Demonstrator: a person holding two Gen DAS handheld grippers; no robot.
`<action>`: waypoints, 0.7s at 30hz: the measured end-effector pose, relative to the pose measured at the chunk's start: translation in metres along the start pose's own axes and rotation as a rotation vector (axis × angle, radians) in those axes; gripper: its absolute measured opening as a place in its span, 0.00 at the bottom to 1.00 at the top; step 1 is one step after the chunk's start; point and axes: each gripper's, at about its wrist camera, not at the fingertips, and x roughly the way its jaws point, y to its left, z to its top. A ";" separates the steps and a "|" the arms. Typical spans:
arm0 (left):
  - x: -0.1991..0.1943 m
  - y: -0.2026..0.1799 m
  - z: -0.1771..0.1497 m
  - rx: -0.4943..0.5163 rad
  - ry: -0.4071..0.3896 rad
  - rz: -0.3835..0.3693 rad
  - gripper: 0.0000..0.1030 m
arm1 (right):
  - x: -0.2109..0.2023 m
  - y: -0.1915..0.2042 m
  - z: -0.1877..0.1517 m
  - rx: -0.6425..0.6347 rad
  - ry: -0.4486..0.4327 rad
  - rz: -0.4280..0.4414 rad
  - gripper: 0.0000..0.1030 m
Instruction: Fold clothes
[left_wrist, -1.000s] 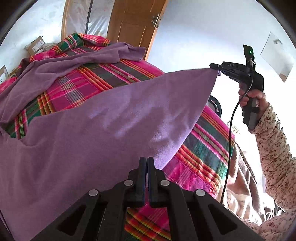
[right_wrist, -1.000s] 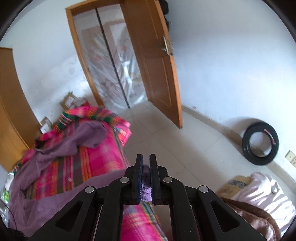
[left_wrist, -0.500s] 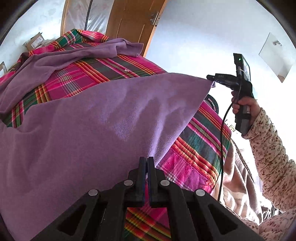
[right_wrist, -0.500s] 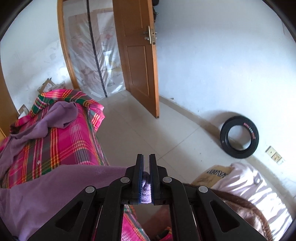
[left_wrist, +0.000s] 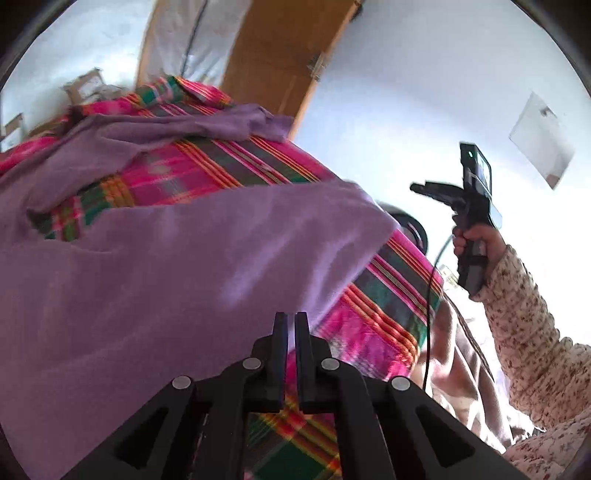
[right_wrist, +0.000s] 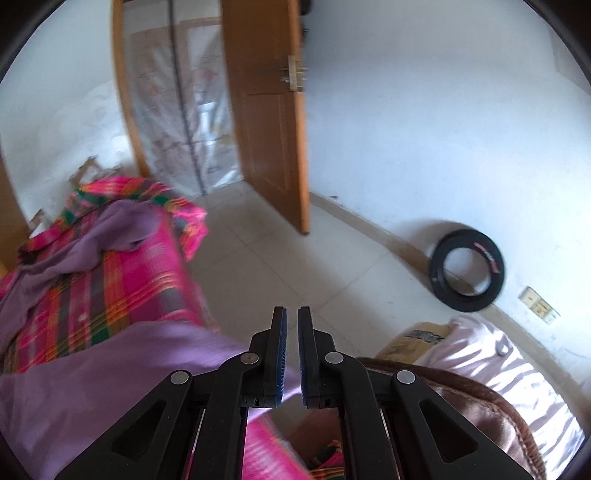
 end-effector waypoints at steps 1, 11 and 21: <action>-0.006 0.006 -0.001 -0.015 -0.015 0.017 0.04 | -0.004 0.009 -0.001 -0.013 0.000 0.043 0.06; -0.087 0.084 -0.027 -0.225 -0.172 0.235 0.07 | -0.016 0.149 -0.026 -0.310 0.044 0.388 0.09; -0.122 0.164 -0.070 -0.476 -0.197 0.381 0.13 | -0.022 0.292 -0.064 -0.594 0.111 0.662 0.26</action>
